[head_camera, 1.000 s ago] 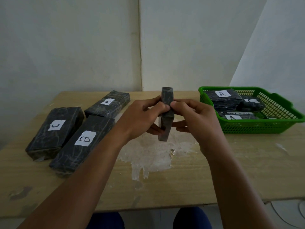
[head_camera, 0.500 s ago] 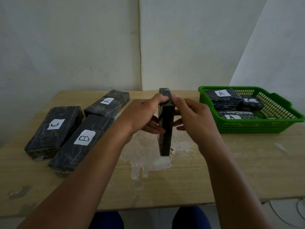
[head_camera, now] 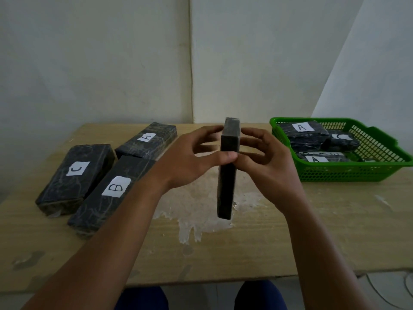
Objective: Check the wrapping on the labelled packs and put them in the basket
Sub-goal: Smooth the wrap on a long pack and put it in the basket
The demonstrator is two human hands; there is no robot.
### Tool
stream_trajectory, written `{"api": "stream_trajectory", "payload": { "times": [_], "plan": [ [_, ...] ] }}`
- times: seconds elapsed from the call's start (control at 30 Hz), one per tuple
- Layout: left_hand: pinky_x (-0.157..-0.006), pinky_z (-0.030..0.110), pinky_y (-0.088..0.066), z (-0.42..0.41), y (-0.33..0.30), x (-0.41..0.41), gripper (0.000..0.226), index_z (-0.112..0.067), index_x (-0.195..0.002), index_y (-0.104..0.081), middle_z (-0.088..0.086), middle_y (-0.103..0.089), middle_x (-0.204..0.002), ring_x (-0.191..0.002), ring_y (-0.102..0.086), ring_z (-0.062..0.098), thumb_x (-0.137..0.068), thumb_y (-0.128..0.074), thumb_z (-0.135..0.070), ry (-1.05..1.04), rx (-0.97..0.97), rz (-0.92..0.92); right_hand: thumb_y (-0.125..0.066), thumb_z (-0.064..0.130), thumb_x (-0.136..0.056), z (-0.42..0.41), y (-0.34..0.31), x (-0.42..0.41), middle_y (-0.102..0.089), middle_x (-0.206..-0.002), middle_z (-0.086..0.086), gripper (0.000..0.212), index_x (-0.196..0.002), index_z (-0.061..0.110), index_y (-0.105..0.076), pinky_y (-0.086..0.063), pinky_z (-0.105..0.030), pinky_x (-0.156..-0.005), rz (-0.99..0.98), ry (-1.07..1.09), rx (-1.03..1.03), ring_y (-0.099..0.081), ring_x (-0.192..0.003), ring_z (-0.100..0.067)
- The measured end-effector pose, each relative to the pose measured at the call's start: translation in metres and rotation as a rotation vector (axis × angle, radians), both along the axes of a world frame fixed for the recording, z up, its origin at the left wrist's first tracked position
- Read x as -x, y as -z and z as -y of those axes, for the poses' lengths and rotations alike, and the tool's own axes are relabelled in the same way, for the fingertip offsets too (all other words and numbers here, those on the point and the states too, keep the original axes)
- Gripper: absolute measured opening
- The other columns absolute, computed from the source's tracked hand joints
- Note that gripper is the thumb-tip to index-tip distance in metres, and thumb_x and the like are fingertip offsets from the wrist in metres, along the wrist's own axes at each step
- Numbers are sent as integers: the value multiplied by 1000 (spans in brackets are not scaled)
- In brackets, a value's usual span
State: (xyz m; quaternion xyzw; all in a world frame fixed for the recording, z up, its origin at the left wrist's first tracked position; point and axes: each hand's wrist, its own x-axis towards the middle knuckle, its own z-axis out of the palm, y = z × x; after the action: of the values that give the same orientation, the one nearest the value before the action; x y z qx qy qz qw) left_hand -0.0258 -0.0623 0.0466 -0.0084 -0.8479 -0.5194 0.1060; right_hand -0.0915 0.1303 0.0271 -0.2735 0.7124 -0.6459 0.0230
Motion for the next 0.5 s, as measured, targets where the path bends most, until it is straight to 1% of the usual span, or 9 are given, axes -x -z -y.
{"api": "stream_trajectory", "payload": {
  "times": [0.07, 0.1, 0.13, 0.2, 0.23, 0.3, 0.37, 0.43, 0.5],
  "plan": [
    [-98, 21, -56, 1, 1, 0, 78, -37, -143, -59, -18, -70, -133, -121, -66, -4, -74, -89, -54, 37, -19, -85, -86, 32, -75, -5, 3, 2, -72, -129, 2, 78, -146, 21, -56, -62, -29, -94, -30, -58, -31, -73, -115, -9],
    [-93, 18, -57, 1, 0, 0, 77, -35, -143, -58, -18, -70, -131, -120, -66, -6, -74, -90, -48, 51, -11, -111, -86, 36, -72, -7, 3, 3, -71, -132, 4, 81, -146, 25, -56, -61, -27, -93, -43, -86, -40, -72, -118, -9],
    [-90, 18, -58, 2, 0, -1, 75, -33, -143, -58, -17, -70, -131, -121, -66, -5, -74, -87, -42, 64, -6, -132, -86, 38, -69, -8, 3, 3, -69, -134, 6, 81, -144, 29, -56, -61, -26, -92, -52, -109, -47, -70, -120, -9],
    [-90, 24, -60, 2, 1, -1, 74, -29, -141, -59, -12, -71, -132, -124, -65, 1, -73, -87, -36, 86, -23, -171, -95, 38, -67, -10, 3, 2, -67, -136, 8, 84, -141, 34, -56, -61, -28, -94, -57, -138, -44, -69, -124, -10],
    [-91, 26, -61, 3, 2, -2, 76, -29, -139, -59, -11, -71, -131, -126, -65, 3, -71, -91, -36, 96, -36, -189, -95, 37, -68, -11, 3, 3, -67, -138, 8, 84, -142, 34, -56, -61, -31, -95, -65, -142, -31, -68, -126, -13],
    [-90, 28, -62, 2, 2, -2, 77, -32, -136, -59, -10, -72, -130, -127, -65, 5, -68, -96, -36, 111, -54, -222, -88, 37, -69, -11, 5, 5, -66, -140, 8, 82, -144, 31, -56, -61, -35, -97, -87, -148, 0, -67, -129, -17],
    [-89, 29, -62, 2, 2, -2, 72, -33, -134, -60, -9, -72, -131, -127, -66, 7, -69, -90, -37, 118, -67, -237, -87, 37, -69, -11, 5, 5, -67, -139, 8, 82, -144, 30, -56, -61, -36, -98, -96, -160, 25, -67, -129, -17],
    [-90, 30, -62, 4, 0, -2, 70, -33, -135, -60, -9, -72, -131, -126, -67, 7, -71, -88, -39, 111, -60, -241, -86, 39, -69, -10, 5, 5, -68, -137, 11, 79, -142, 34, -57, -62, -36, -97, -106, -164, 30, -68, -126, -14],
    [-91, 27, -61, 4, 0, -1, 67, -34, -134, -62, -12, -74, -127, -120, -69, 6, -72, -86, -45, 77, -37, -245, -84, 43, -70, -8, 6, 5, -70, -135, 11, 78, -143, 33, -58, -62, -36, -96, -102, -148, 31, -70, -122, -13]
  ]
}}
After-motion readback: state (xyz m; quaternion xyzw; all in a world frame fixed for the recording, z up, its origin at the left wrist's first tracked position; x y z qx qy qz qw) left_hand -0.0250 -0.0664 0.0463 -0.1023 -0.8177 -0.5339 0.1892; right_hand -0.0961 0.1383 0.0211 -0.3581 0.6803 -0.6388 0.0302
